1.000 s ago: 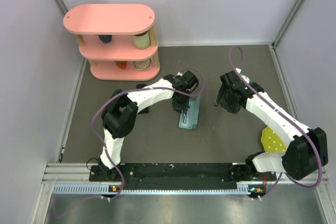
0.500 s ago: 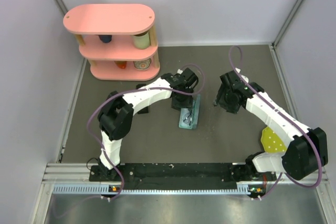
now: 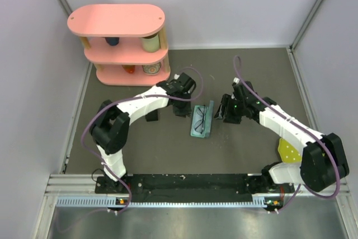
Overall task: Organize the sunglasses
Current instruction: Place the sunglasses case at the sunglasses case, then close the case with sunglasses at the center of the board.
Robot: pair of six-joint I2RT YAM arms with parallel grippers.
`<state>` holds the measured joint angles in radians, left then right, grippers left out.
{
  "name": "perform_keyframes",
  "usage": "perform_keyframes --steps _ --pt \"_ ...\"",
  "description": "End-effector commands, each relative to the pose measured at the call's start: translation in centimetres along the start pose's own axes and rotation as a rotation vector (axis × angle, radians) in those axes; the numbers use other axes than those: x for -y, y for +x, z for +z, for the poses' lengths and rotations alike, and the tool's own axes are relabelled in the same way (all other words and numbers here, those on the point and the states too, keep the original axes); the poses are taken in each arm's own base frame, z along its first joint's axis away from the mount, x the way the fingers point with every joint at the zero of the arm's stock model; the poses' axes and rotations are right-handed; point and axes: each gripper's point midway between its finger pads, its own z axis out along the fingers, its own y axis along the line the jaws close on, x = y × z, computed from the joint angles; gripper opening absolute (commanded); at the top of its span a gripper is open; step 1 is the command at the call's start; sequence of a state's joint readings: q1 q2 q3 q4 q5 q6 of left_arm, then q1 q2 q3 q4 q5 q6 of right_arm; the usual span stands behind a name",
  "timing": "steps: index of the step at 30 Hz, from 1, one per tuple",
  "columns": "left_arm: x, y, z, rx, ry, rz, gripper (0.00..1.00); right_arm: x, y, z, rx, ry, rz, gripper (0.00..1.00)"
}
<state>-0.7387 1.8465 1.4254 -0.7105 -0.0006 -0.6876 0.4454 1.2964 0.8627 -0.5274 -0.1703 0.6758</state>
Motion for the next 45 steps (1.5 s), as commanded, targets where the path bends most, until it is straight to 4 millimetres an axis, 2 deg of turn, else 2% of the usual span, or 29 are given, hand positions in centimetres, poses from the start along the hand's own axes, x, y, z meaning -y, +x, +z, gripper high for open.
perform_keyframes --steps 1,3,9,15,19,24,29,31,45 --pt "-0.6 -1.0 -0.1 0.045 0.092 -0.06 0.27 -3.4 -2.1 0.1 0.064 -0.167 -0.061 0.5" --pt "-1.9 -0.4 1.1 0.018 0.079 -0.08 0.22 -3.5 -2.0 0.3 0.057 -0.179 -0.066 0.46" --pt "-1.8 0.8 4.2 -0.085 0.115 -0.068 0.13 -4.3 -2.1 1.3 0.033 -0.208 -0.055 0.37" --pt "-1.6 1.3 5.4 -0.131 0.128 -0.061 0.1 -5.0 -2.0 2.9 -0.009 -0.229 -0.048 0.28" --pt "-1.4 1.5 5.4 -0.144 0.151 -0.058 0.09 -6.4 -2.1 3.5 -0.022 -0.246 -0.061 0.27" --pt "-0.6 2.0 5.5 -0.175 0.211 -0.058 0.09 -7.3 -1.4 4.6 -0.057 -0.246 -0.073 0.29" --pt "-0.4 1.9 5.6 -0.19 0.263 -0.076 0.08 -7.9 -0.9 5.4 -0.074 -0.236 -0.078 0.41" --pt "-0.5 2.1 5.6 -0.196 0.269 -0.084 0.08 -8.1 -0.8 5.7 -0.08 -0.229 -0.071 0.43" --pt "-0.4 1.9 5.6 -0.218 0.355 -0.108 0.08 -10.1 0.3 7.2 -0.13 -0.279 -0.041 0.47"
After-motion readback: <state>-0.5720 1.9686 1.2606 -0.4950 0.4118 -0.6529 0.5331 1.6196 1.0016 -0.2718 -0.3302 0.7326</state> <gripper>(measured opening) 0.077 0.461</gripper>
